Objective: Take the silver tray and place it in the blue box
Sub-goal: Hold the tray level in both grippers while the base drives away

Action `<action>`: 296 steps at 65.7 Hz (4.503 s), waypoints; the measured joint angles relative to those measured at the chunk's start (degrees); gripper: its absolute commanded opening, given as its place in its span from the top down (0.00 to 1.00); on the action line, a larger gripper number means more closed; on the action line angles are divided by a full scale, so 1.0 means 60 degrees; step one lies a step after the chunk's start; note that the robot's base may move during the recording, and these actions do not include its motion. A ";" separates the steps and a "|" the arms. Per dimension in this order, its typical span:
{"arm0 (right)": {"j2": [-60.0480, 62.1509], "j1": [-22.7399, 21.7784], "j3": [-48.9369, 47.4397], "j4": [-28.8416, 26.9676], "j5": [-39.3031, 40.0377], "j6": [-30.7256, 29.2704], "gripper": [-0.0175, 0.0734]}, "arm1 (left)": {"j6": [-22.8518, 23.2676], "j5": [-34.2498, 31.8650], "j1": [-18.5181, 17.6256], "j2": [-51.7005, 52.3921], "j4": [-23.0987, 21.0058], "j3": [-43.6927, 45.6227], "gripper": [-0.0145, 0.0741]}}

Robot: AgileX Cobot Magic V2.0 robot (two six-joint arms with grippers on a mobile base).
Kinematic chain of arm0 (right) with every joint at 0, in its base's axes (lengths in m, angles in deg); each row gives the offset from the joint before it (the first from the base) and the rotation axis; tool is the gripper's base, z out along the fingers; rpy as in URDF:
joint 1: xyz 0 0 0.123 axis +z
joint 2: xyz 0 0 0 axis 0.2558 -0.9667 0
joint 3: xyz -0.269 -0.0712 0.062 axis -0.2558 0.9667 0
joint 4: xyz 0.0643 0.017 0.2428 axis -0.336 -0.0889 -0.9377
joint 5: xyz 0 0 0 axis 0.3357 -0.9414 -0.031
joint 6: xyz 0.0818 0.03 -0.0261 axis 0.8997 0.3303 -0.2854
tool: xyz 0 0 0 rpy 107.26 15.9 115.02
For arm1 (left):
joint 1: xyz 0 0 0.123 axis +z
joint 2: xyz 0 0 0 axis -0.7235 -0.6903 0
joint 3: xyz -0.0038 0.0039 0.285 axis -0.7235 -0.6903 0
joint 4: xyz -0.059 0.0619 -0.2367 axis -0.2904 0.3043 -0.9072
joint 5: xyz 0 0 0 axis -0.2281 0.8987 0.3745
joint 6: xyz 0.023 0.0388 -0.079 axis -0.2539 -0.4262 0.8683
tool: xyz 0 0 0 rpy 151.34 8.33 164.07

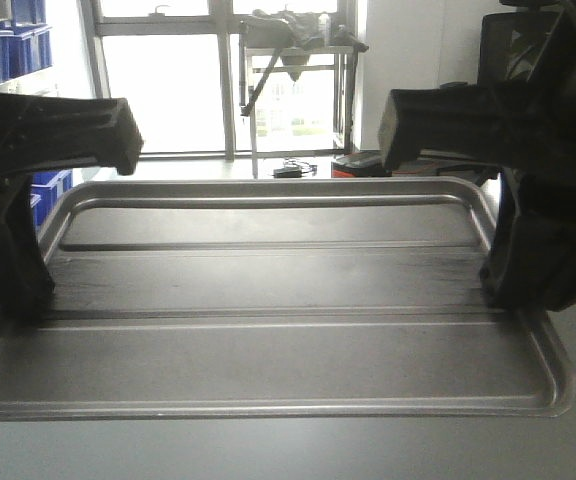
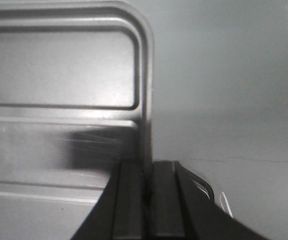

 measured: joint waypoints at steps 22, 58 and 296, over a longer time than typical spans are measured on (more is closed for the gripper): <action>0.0000 0.0000 0.0000 0.0000 0.0000 0.0000 0.74 | 0.0000 0.0000 0.0000 0.0000 0.0000 0.0000 0.85; 0.0000 0.0000 0.0000 0.0000 0.0000 0.0000 0.74 | 0.0000 0.0000 0.0000 0.0000 0.0000 0.0000 0.85; 0.0000 0.0000 0.0000 0.0021 -0.0035 0.0000 0.74 | 0.0000 -0.0036 -0.0023 0.0000 0.0000 0.0000 0.85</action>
